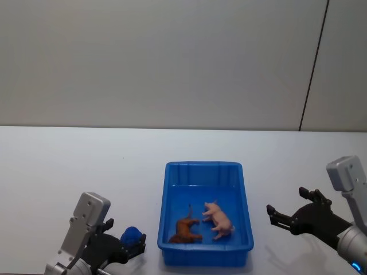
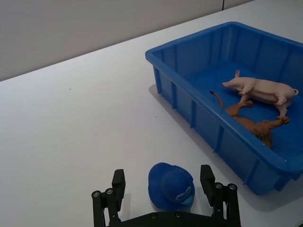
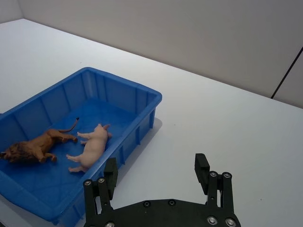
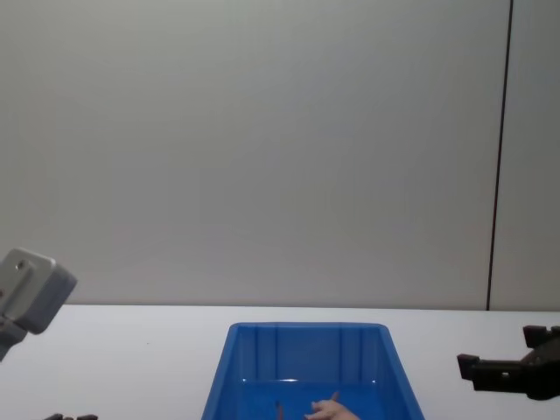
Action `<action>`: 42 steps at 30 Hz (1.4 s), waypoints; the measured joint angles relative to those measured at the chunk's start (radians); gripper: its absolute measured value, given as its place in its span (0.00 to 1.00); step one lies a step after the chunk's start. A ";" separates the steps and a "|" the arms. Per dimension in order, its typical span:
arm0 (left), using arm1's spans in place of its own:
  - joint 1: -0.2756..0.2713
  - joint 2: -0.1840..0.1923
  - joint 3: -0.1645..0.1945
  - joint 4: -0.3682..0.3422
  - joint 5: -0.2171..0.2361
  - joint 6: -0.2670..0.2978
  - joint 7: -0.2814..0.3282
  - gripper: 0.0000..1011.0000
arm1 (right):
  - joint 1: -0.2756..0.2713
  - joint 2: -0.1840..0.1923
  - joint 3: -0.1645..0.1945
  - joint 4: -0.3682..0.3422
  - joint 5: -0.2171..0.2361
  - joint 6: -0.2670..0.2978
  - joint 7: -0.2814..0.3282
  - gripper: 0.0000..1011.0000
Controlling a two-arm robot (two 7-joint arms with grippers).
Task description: Pick up the two dolls from the table and place them into the box.
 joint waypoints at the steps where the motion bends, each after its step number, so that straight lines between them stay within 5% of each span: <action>1: -0.001 -0.001 0.000 0.002 0.000 0.000 -0.004 0.99 | 0.000 0.000 0.000 0.000 0.000 0.000 0.000 0.99; 9: -0.007 -0.009 0.002 0.020 0.002 0.004 -0.026 0.91 | 0.000 0.000 0.000 0.000 0.000 0.000 0.000 0.99; 25: -0.008 -0.016 0.003 0.037 0.001 -0.001 -0.050 0.43 | 0.000 0.000 0.000 0.000 0.000 0.000 0.000 0.99; 42: -0.031 -0.025 -0.007 0.009 0.032 -0.021 -0.067 0.25 | 0.000 0.000 0.000 0.000 0.000 0.000 0.000 0.99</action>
